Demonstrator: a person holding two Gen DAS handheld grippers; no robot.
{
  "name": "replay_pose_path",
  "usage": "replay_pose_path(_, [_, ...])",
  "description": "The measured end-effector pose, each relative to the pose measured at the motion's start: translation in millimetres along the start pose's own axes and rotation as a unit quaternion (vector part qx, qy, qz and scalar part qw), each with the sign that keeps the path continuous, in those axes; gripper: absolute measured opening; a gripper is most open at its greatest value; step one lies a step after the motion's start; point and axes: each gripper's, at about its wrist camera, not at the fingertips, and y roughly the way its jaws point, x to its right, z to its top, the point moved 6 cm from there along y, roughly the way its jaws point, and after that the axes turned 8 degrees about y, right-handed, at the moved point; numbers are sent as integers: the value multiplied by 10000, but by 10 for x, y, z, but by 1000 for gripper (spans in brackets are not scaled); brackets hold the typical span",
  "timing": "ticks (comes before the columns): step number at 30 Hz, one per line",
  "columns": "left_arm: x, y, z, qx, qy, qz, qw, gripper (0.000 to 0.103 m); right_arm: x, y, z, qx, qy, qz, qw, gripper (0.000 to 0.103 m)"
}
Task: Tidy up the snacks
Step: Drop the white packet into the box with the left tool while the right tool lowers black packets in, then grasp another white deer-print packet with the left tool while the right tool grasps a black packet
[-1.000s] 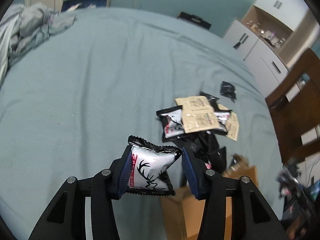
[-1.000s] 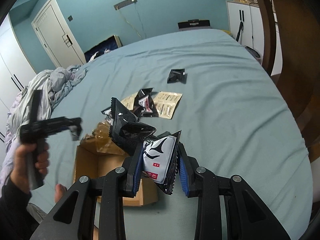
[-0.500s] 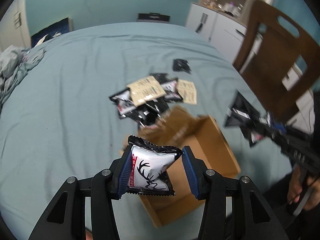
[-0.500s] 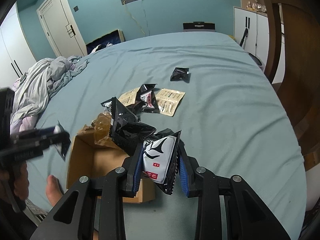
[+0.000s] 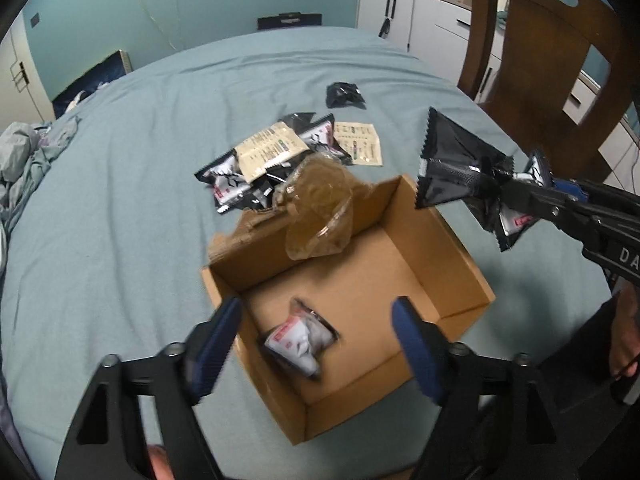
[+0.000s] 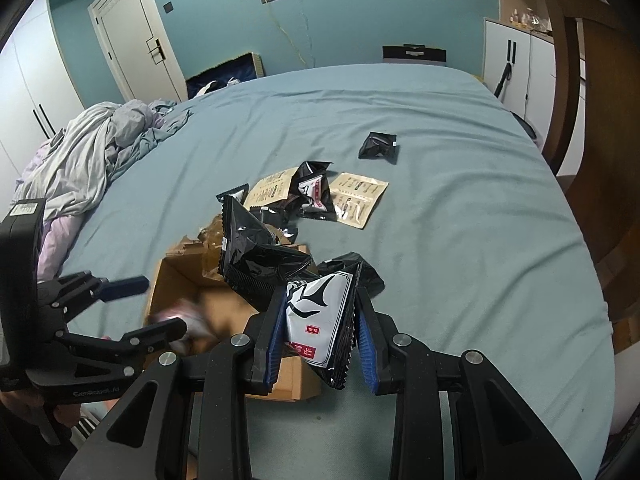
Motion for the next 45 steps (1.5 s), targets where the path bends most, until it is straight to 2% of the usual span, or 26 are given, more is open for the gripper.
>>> replay_pose_path(10, [-254,-39,46,128,-207,648,9976,84,-138,73,-57,-214,-282,82,9993,30])
replay_pose_path(18, [-432,-101,47,262,-299,940,9948,86,-313,220,-125,-604,-675,278,9955,32])
replay_pose_path(23, [-447,-125,57,327,-358,946,9943,86,-364,243,-115,-625,-766,411,9943,34])
replay_pose_path(25, [-445,-131,55,339,-339,968,9941,86,-324,253,-83,-576,-668,344,9955,36])
replay_pose_path(26, [-444,-133,59,337,-333,974,9941,87,-307,256,-75,-554,-614,314,9961,42])
replay_pose_path(27, [-443,-131,57,328,-331,969,9942,87,-286,254,-68,-530,-552,279,9967,54])
replay_pose_path(29, [-442,-130,57,326,-336,968,9942,87,-278,221,-73,-420,-450,224,9979,66])
replay_pose_path(30, [-442,-131,58,328,-336,973,9941,87,-277,197,-70,-359,-429,207,9982,68])
replay_pose_path(39, [-457,-149,68,379,-368,980,9938,89,-361,136,-143,-246,-542,-46,9982,70])
replay_pose_path(42, [-449,-171,90,457,-350,1001,9933,93,-347,100,-92,-49,-624,-338,9975,70])
replay_pose_path(45, [-434,-207,122,588,-270,1092,9919,94,-346,6,-43,420,-846,-884,9916,70])
